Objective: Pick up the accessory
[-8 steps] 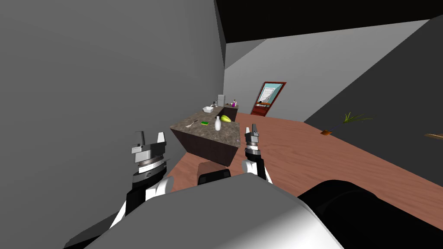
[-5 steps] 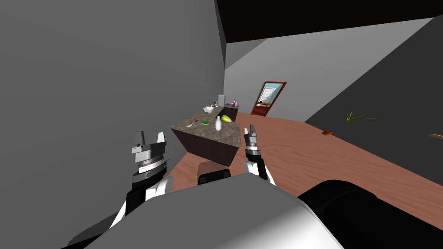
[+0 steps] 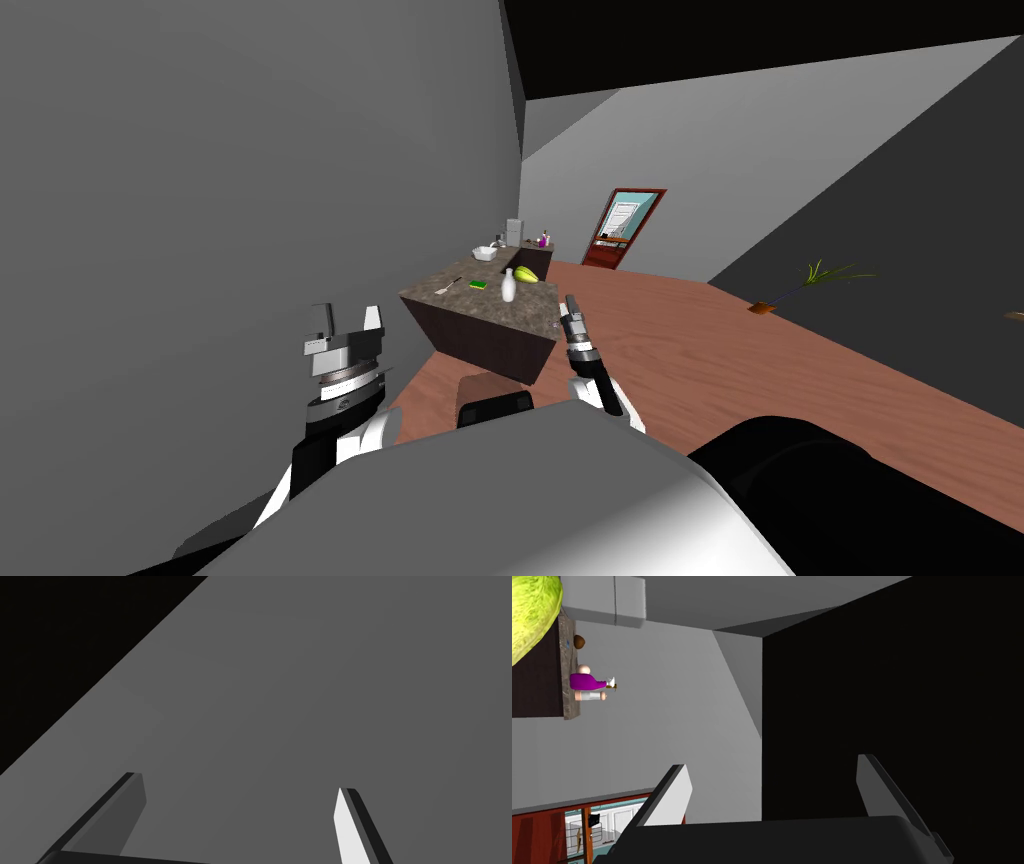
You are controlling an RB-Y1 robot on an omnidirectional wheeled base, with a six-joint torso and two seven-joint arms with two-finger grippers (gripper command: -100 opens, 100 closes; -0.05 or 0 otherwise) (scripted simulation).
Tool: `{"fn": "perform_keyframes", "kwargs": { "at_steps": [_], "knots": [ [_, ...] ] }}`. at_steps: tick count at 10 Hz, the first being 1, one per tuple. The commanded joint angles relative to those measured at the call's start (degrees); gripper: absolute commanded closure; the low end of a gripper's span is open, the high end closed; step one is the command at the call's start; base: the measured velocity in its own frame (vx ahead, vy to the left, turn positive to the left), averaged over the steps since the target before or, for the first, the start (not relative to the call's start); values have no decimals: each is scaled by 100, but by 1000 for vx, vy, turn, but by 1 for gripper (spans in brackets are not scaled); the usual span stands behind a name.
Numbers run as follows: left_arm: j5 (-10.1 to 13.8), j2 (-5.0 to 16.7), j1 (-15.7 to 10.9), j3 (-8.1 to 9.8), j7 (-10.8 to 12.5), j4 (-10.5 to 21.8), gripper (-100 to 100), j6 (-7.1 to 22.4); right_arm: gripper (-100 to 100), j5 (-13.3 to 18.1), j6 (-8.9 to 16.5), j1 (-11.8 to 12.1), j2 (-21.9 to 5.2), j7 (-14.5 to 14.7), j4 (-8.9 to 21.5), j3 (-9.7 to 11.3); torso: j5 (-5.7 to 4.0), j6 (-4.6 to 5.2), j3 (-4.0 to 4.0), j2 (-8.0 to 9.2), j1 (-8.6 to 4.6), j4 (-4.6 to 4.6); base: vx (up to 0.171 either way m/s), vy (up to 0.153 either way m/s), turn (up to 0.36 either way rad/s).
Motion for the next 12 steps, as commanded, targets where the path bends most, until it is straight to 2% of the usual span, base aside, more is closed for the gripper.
{"fn": "perform_keyframes", "kwargs": {
  "at_steps": [1, 4, 5, 6, 7, 8, 9, 10, 11, 12],
  "knots": [
    [0, 0, 0, 0, 0, 0, 0, 0, -100, 76, -21, 28, -286, 43, 200, 23, 0, 0, 0, 0, 0, 0, -5, 54, 22],
    [0, 0, 0, 0, 0, 0, 0, 0, -100, 153, -24, 52, -682, 92, 375, 53, -1, 0, -1, -1, 0, 0, 1, 43, 14],
    [0, 0, 0, 0, 0, 0, 0, 0, -100, 237, -29, 79, -903, 144, 562, 87, 0, 0, 0, -1, -1, 0, 4, 56, 23],
    [0, 0, 0, 0, 0, 0, 0, 0, -100, 237, -29, 79, -987, 144, 562, 87, 0, 0, -1, -2, 3, 0, 3, 45, 12],
    [0, 0, 0, 0, 0, 0, 0, 0, -100, 328, -35, 109, -1200, 200, 762, 124, 0, 0, -1, -2, 1, 0, -4, 62, 37],
    [0, 0, 0, 0, 0, 0, 0, 0, -100, 328, -35, 109, -1298, 200, 762, 124, 0, 0, 0, 0, 5, 0, -5, 53, 7],
    [0, 0, 0, 0, 0, 0, 0, 0, -100, 426, -42, 142, -1521, 259, 972, 165, 1, 0, 1, 1, 3, 0, -3, 77, 29],
    [0, 0, 0, 0, 0, 0, 0, 0, -100, 426, -42, 142, -1614, 259, 972, 165, 2, 0, 1, 2, 11, 0, 3, 61, 8],
    [0, 0, 0, 0, 0, 0, 0, 0, -100, 530, -50, 179, -1824, 321, 1192, 209, 2, 0, 0, -1, 6, 0, 5, 62, 32],
    [0, 0, 0, 0, 0, 0, 0, 0, -100, 530, -50, 179, -1932, 321, 1192, 209, 1, 0, -1, -2, 6, -1, -1, 58, 16]
  ]
}}
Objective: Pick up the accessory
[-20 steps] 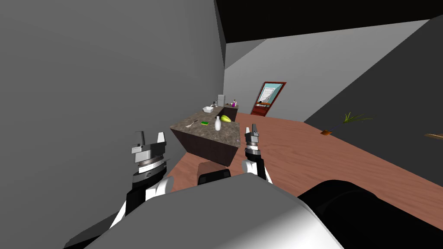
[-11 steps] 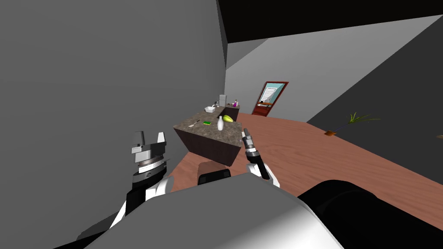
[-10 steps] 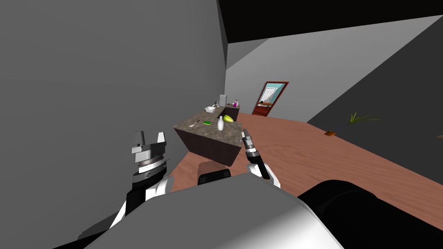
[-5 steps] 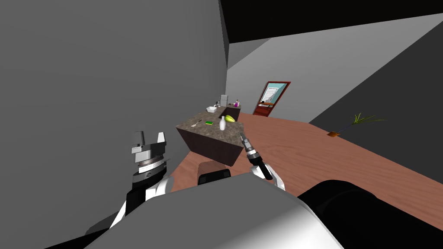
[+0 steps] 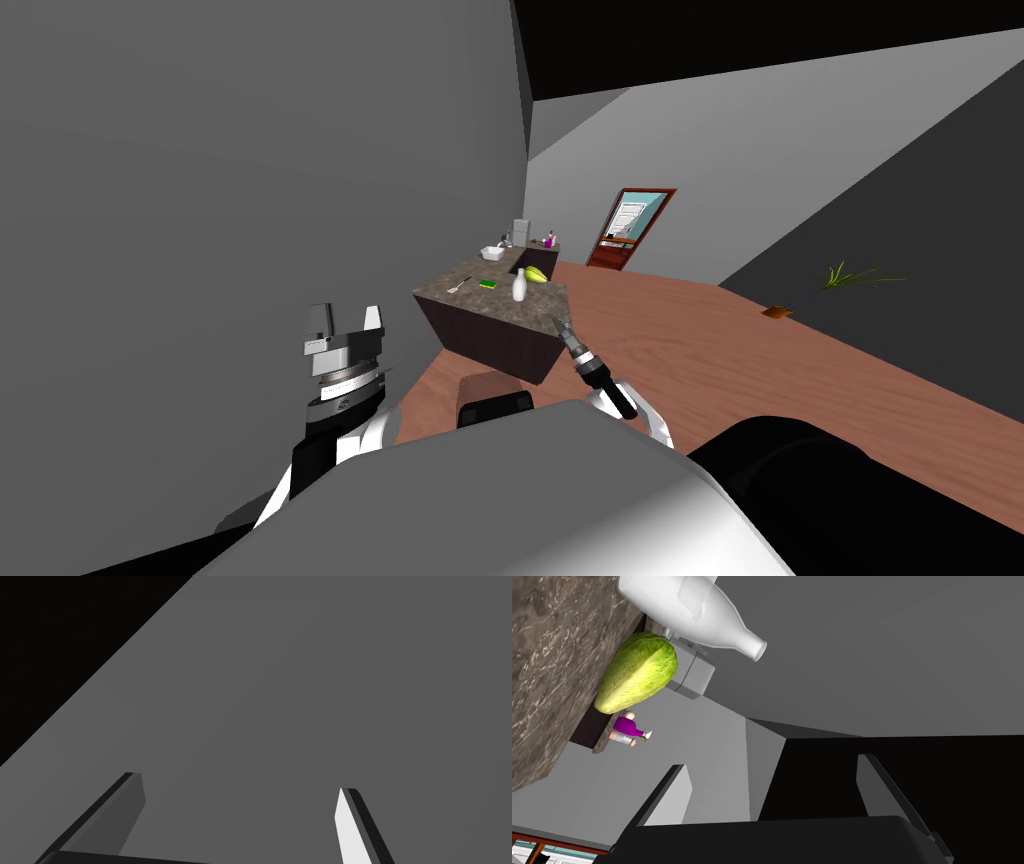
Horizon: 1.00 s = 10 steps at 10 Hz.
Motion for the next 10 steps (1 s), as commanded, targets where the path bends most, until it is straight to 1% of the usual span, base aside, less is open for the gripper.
{"fn": "perform_keyframes", "kwargs": {
  "at_steps": [1, 2, 3, 4, 5, 6, 7, 8, 9, 10],
  "knots": [
    [0, 0, 0, 0, 0, 0, 0, 0, -100, 120, 7, 59, -286, 67, 236, 45, 0, 0, 0, 0, 0, 0, -5, 67, 33],
    [0, 0, 0, 0, 0, 0, 0, 0, -100, 120, 7, 59, -410, 67, 236, 45, -1, 0, 1, 2, 3, 0, -7, 55, 12],
    [0, 0, 0, 0, 0, 0, 0, 0, -100, 236, -4, 103, -593, 134, 473, 94, 0, 0, 2, 3, -1, 1, -3, 71, 39],
    [0, 0, 0, 0, 0, 0, 0, 0, -100, 236, -4, 103, -728, 134, 473, 94, 0, -1, 1, 1, 4, 0, 6, 64, 16],
    [0, 0, 0, 0, 0, 0, 0, 0, -100, 356, -16, 150, -923, 203, 700, 146, 0, 0, 0, -1, 2, 0, 13, 83, 35],
    [0, 0, 0, 0, 0, 0, 0, 0, -100, 356, -16, 150, -1045, 203, 717, 146, 1, 0, -2, -3, 8, -1, 4, 68, 17],
    [0, 0, 0, 0, 0, 0, 0, 0, -100, 482, -29, 200, -1246, 273, 917, 200, 1, 1, -1, -1, 4, 0, -3, 77, 45],
    [0, 0, 0, 0, 0, 0, 0, 0, -100, 482, -29, 200, -1359, 273, 967, 200, 0, 0, 0, 1, 6, 0, -4, 60, 18],
    [0, 0, 0, 0, 0, 0, 0, 0, -100, 611, -43, 253, -1569, 346, 1187, 255, 1, 1, 1, 2, 1, 1, -1, 74, 47],
    [0, 0, 0, 0, 0, 0, 0, 0, -100, 611, -43, 253, -1671, 346, 1220, 255, 0, 1, 1, 2, 5, 0, 3, 66, 13]
  ]
}}
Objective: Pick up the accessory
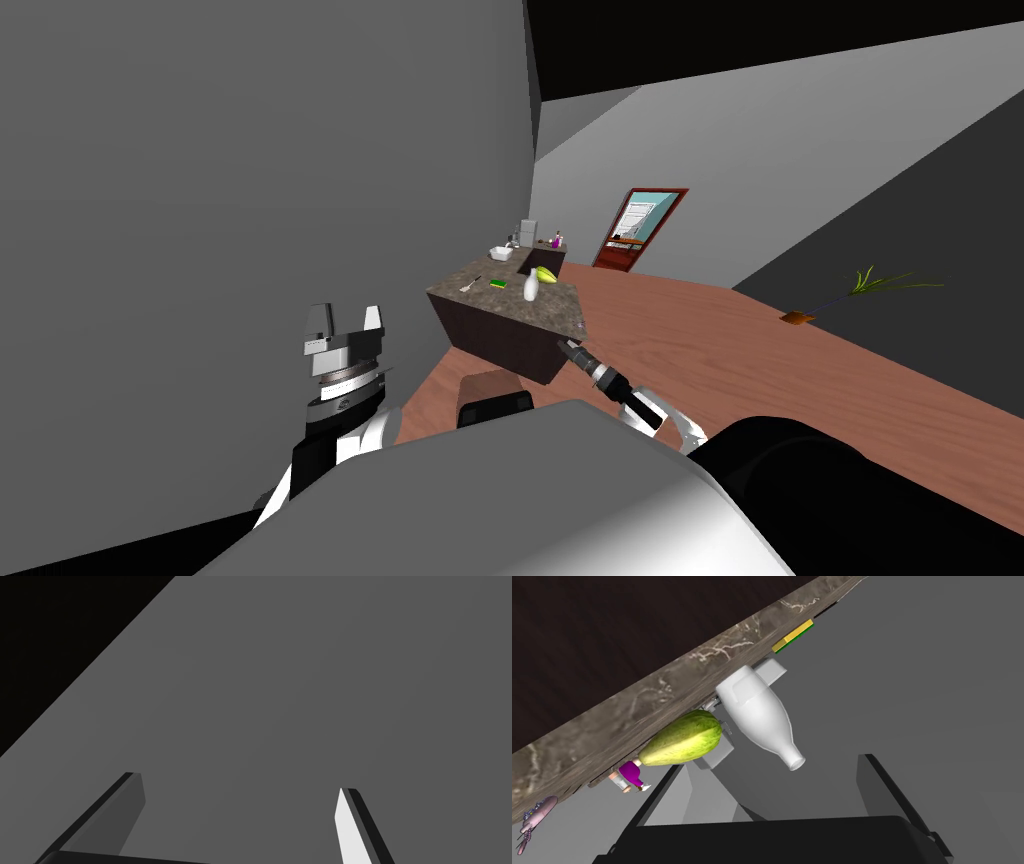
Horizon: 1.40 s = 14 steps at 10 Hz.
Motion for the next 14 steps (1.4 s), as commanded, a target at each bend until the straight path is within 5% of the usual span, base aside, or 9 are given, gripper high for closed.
{"fn": "perform_keyframes", "kwargs": {
  "at_steps": [1, 7, 9, 14],
  "knots": [
    [0, 0, 0, 0, 0, 0, 0, 0, -100, 152, 34, 42, -286, 75, 278, 71, 0, 0, 0, 0, 0, 0, 12, 71, 51],
    [0, 0, 0, 0, 0, 0, 0, 0, -100, 568, -17, 219, -1202, 298, 991, 248, 0, 0, -1, -2, -3, 0, 13, 62, 40],
    [0, 0, 0, 0, 0, 0, 0, 0, -100, 568, -17, 219, -1301, 298, 1047, 248, 0, 1, -4, -7, 0, -1, 18, 41, 9],
    [0, 0, 1, 0, 0, 0, 0, 0, -100, 994, -75, 407, -2166, 520, 1752, 433, 0, 0, -11, -19, 5, -4, 36, 50, 73]
  ]
}}
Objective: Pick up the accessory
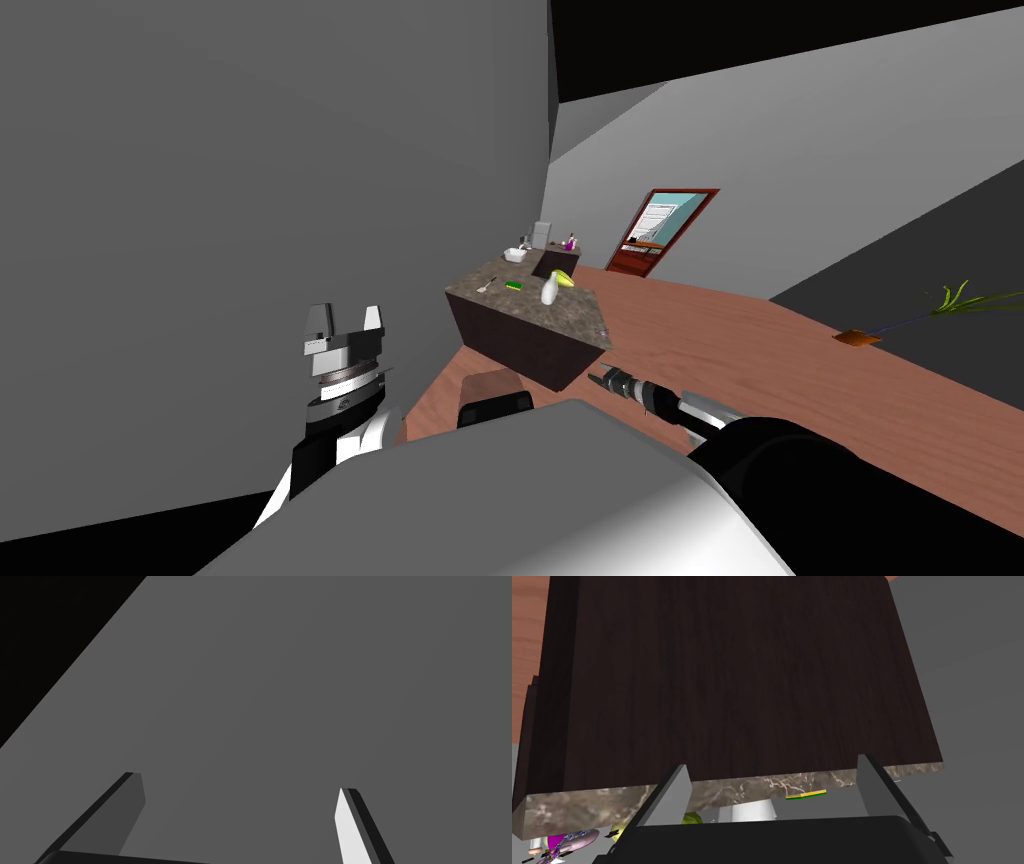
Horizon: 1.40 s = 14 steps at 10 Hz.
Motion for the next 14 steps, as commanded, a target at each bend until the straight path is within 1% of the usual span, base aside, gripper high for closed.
{"fn": "perform_keyframes", "kwargs": {
  "at_steps": [1, 2, 3, 4, 5, 6, 7, 8, 9, 11, 12, 14],
  "knots": [
    [0, 0, 0, 0, 0, 0, 0, 0, -100, 21, -91, -22, -111, 11, 194, 13, 0, 0, 0, 0, 0, 0, 0, 0, 0],
    [0, 0, 0, 0, 0, 0, 0, 0, -100, 162, -112, 41, -359, 83, 421, 75, -5, 3, 7, 12, -13, 3, 21, 17, 67],
    [0, 0, 0, 0, 0, 0, 0, 0, -100, 162, -112, 41, -386, 83, 426, 75, -4, 1, 7, 10, -11, 3, 19, 15, 61],
    [0, 0, 0, 0, 0, 0, 0, 0, -100, 301, -133, 104, -578, 153, 649, 137, -4, 1, 7, 11, -11, 3, 36, 24, 99],
    [0, 0, 0, 0, 0, 0, 0, 0, -100, 301, -133, 104, -651, 153, 649, 137, -4, 0, 4, 5, -8, 2, 28, 19, 76],
    [0, 0, 0, 0, 0, 0, 0, 0, -100, 437, -155, 165, -845, 222, 863, 199, -4, 1, 4, 6, -9, 2, 33, 22, 94],
    [0, 0, 0, 0, 0, 0, 0, 0, -100, 437, -155, 165, -906, 222, 863, 199, -3, 0, 3, 4, -8, 1, 27, 10, 41],
    [0, 0, 0, 0, 0, 0, 0, 0, -100, 570, -178, 225, -1150, 289, 1066, 260, -4, 2, 4, 7, -10, 2, 69, 16, 66],
    [0, 0, 0, 0, 0, 0, 0, 0, -100, 570, -178, 225, -1150, 289, 1066, 260, -4, 0, -2, -6, -9, 0, 59, 16, 63],
    [0, 0, 1, 0, 0, 0, 0, 0, -100, 823, -224, 337, -1575, 414, 1436, 379, -4, 0, -4, -8, -9, -1, 83, 20, 81],
    [0, 0, 1, 0, 0, 0, 0, 0, -100, 823, -224, 337, -1595, 414, 1436, 379, -4, -1, -10, -19, -7, -4, 64, 23, 83],
    [0, 0, 1, 0, 0, 0, 0, 0, -100, 1056, -272, 437, -1951, 528, 1753, 492, -4, 1, -6, -11, -7, -2, 86, 26, 97]
  ]
}}
